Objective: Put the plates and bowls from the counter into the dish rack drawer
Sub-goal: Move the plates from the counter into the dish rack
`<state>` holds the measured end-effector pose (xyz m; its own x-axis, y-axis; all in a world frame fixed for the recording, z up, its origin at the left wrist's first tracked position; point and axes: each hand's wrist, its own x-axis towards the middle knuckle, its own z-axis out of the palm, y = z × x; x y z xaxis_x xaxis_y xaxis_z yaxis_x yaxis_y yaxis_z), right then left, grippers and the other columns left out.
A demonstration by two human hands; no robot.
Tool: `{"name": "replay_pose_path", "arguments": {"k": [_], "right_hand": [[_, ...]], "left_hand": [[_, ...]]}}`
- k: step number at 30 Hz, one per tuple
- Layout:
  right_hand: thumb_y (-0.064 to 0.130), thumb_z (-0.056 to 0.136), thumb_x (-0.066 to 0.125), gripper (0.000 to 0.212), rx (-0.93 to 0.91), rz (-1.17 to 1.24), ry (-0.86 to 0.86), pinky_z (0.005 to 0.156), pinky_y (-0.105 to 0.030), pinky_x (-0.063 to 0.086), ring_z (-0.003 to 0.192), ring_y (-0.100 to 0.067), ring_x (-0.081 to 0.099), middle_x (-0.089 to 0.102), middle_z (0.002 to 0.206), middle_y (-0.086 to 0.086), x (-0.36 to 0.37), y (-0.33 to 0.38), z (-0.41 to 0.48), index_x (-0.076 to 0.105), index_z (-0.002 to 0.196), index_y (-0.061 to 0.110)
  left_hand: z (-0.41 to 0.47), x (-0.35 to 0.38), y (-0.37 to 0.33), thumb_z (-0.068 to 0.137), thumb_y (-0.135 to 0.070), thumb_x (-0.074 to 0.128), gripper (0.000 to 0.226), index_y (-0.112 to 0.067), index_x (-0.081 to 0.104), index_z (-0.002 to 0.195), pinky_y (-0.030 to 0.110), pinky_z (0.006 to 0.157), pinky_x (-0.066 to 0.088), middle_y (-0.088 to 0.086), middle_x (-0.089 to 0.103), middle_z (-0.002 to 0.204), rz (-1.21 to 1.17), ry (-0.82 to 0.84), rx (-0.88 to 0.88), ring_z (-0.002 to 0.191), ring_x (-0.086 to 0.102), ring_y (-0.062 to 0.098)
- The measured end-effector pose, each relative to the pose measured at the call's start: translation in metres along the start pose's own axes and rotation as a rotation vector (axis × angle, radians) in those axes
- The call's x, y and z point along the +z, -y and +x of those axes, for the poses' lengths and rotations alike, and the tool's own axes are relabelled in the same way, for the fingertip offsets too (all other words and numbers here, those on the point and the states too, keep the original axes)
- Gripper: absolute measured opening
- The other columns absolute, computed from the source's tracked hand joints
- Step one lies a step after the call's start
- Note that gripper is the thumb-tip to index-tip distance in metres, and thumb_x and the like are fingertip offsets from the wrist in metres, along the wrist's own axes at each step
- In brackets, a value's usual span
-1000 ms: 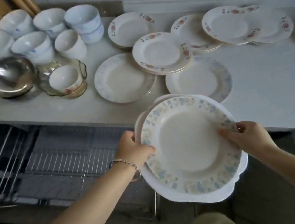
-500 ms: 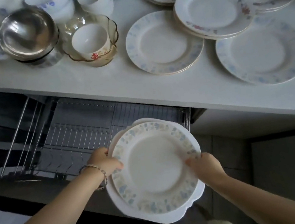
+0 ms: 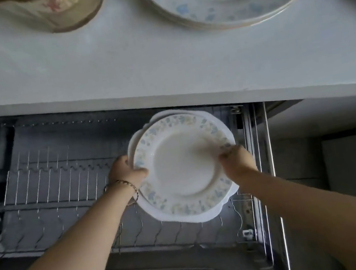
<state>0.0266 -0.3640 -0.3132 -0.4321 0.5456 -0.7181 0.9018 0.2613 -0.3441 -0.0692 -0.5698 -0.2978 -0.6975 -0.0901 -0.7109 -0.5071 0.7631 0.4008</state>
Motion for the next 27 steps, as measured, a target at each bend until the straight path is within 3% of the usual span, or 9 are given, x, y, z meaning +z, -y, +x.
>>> {"name": "replay_pose_path", "arguments": {"k": [2,6,11,17,20,23,25,27], "right_hand": [[0.012,0.091,0.042,0.032,0.056,0.022,-0.071,0.069,-0.028,0.052,0.085,-0.03,0.064,0.065,0.11,-0.023,0.002,-0.003,0.014,0.058,0.116,-0.001],[0.009,0.095,0.034,0.036,0.166,0.06,-0.154,0.091,-0.034,0.044,0.114,-0.036,0.053,0.05,0.128,-0.025,0.003,-0.004,0.025,0.044,0.128,-0.004],[-0.006,0.087,0.037,0.046,0.158,0.087,-0.225,0.097,-0.037,0.04,0.119,-0.038,0.044,0.039,0.133,-0.024,0.013,0.001,0.019,0.036,0.132,0.001],[-0.002,0.084,0.038,0.053,0.136,0.15,-0.236,0.105,-0.041,0.037,0.126,-0.038,0.039,0.034,0.14,-0.021,0.021,-0.005,0.018,0.029,0.136,0.001],[0.003,0.086,0.04,0.061,0.105,0.129,-0.219,0.112,-0.044,0.028,0.136,-0.035,0.029,0.025,0.149,-0.021,0.025,-0.009,0.019,0.018,0.142,-0.001],[0.006,0.088,0.041,0.069,0.098,0.085,-0.198,0.115,-0.044,0.025,0.141,-0.034,0.022,0.016,0.154,-0.021,0.025,-0.01,0.017,0.006,0.147,0.001],[0.006,0.088,0.04,0.07,0.094,0.059,-0.154,0.115,-0.043,0.026,0.141,-0.034,0.023,0.015,0.154,-0.022,0.02,-0.009,0.013,0.002,0.147,0.001],[0.003,0.087,0.039,0.072,0.107,0.032,-0.091,0.109,-0.042,0.036,0.133,-0.037,0.036,0.027,0.149,-0.024,0.011,-0.005,0.006,0.0,0.147,0.002]], "left_hand": [[0.018,0.015,-0.007,0.072,-0.005,0.068,0.036,-0.005,0.062,0.107,0.032,0.072,0.054,0.012,0.068,0.104,0.02,0.02,0.039,0.093,0.066,0.03],[0.038,0.04,-0.014,0.074,-0.01,0.069,0.039,-0.003,0.058,0.111,0.033,0.075,0.056,0.013,0.067,0.107,0.048,0.043,0.071,0.095,0.066,0.029],[0.044,0.049,-0.011,0.075,-0.013,0.065,0.042,-0.003,0.052,0.114,0.034,0.072,0.053,0.016,0.061,0.111,0.025,-0.029,0.105,0.088,0.062,0.028],[0.035,0.056,-0.006,0.078,-0.008,0.056,0.035,-0.001,0.053,0.112,0.046,0.082,0.055,0.025,0.056,0.116,0.009,-0.039,0.134,0.093,0.062,0.038],[0.033,0.06,-0.005,0.08,-0.003,0.052,0.034,-0.003,0.053,0.113,0.041,0.078,0.055,0.025,0.056,0.115,-0.043,-0.015,0.111,0.095,0.062,0.038],[0.032,0.055,-0.005,0.08,0.003,0.05,0.031,-0.004,0.054,0.11,0.028,0.062,0.049,0.016,0.062,0.106,-0.055,0.038,0.138,0.092,0.063,0.034],[0.026,0.049,-0.006,0.082,0.001,0.051,0.037,-0.007,0.051,0.118,0.03,0.068,0.051,0.017,0.061,0.108,0.05,0.09,0.17,0.09,0.061,0.03],[0.016,0.043,-0.008,0.085,-0.009,0.053,0.047,-0.013,0.042,0.131,0.037,0.084,0.053,0.02,0.049,0.123,0.289,0.084,0.133,0.104,0.055,0.032]]}}
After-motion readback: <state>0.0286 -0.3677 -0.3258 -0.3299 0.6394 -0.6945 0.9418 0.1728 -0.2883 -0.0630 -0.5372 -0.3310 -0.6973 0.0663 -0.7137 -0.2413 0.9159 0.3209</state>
